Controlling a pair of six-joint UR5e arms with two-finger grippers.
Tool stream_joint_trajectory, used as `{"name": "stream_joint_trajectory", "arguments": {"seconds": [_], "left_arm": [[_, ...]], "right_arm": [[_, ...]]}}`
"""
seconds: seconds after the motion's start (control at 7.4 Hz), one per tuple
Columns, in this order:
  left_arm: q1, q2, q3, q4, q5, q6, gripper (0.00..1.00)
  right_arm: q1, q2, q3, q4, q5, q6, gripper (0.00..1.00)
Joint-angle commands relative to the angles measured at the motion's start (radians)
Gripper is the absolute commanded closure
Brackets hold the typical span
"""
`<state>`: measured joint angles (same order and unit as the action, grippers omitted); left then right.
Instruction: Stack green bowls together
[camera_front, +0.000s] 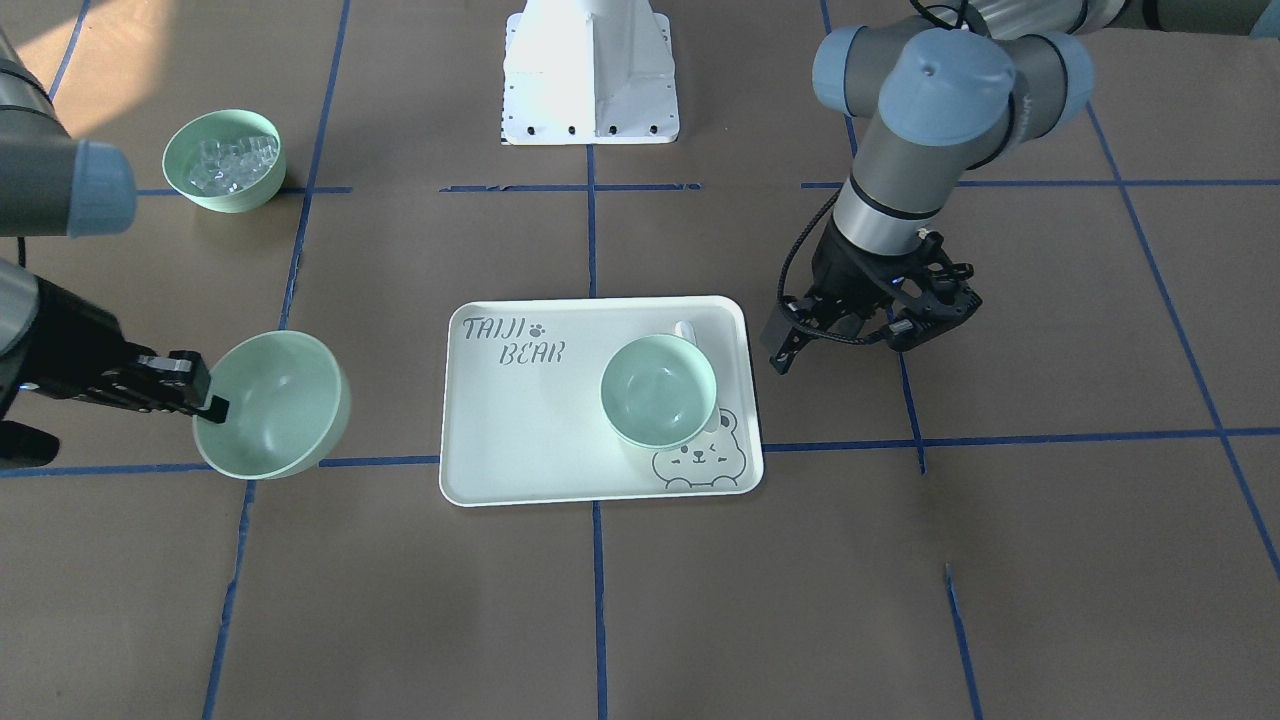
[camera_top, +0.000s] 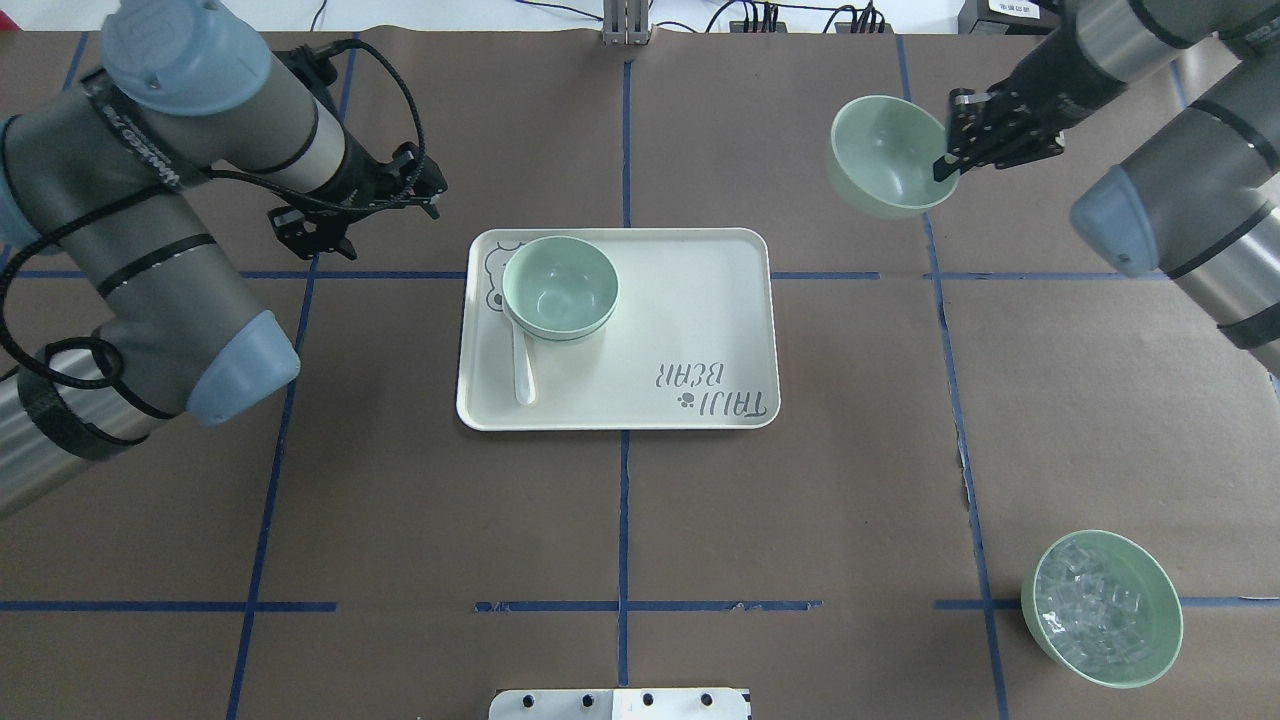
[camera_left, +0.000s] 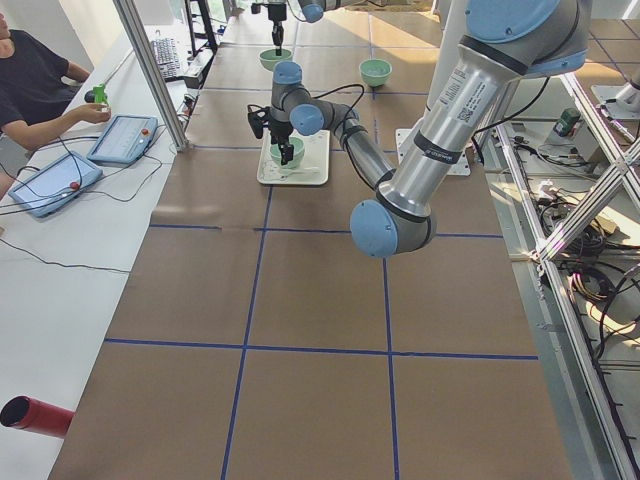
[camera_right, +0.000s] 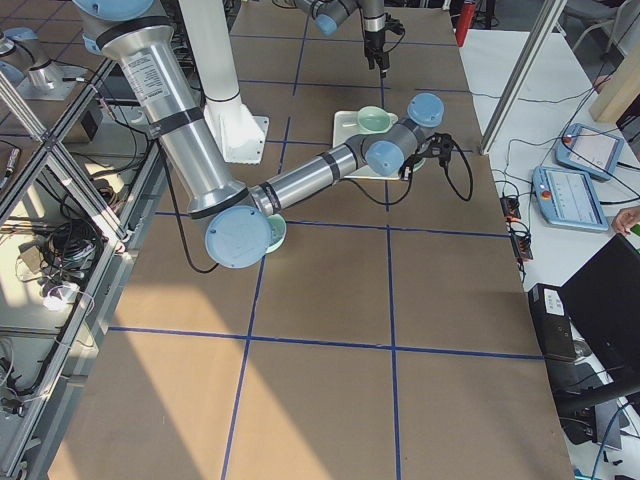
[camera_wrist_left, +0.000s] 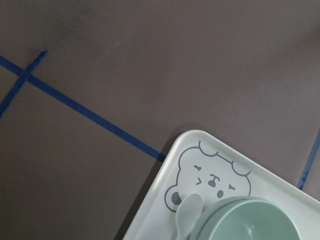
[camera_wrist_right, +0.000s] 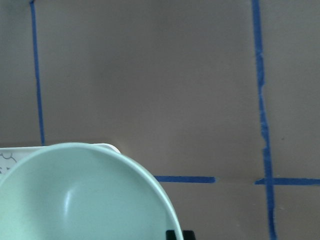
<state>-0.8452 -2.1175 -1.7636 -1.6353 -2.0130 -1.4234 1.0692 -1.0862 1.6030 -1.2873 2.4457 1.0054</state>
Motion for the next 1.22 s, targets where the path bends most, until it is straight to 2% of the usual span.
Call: {"name": "stream_joint_trajectory", "arguments": {"seconds": [0.0, 0.27, 0.41, 0.68, 0.95, 1.08], "left_arm": [[-0.089, 0.071, -0.010, 0.008, -0.021, 0.232, 0.00], [-0.141, 0.117, -0.008, 0.008, -0.023, 0.380, 0.00], [-0.159, 0.146, -0.008, 0.006, -0.024, 0.447, 0.00], [-0.184, 0.171, -0.004, 0.000, -0.026, 0.491, 0.00], [-0.202, 0.238, -0.005, -0.043, -0.026, 0.546, 0.00], [-0.219, 0.240, -0.005, -0.043, -0.026, 0.567, 0.00]], "right_arm": [[-0.182, 0.099, 0.041, -0.003, -0.179, 0.227, 1.00], [-0.346, 0.170, 0.023, -0.007, -0.383, 0.313, 1.00], [-0.379, 0.201, -0.001, -0.007, -0.436, 0.340, 1.00], [-0.391, 0.293, -0.102, -0.007, -0.442, 0.351, 1.00], [-0.394, 0.319, -0.141, -0.003, -0.459, 0.346, 1.00], [-0.402, 0.350, -0.184, -0.001, -0.470, 0.346, 1.00]]}}
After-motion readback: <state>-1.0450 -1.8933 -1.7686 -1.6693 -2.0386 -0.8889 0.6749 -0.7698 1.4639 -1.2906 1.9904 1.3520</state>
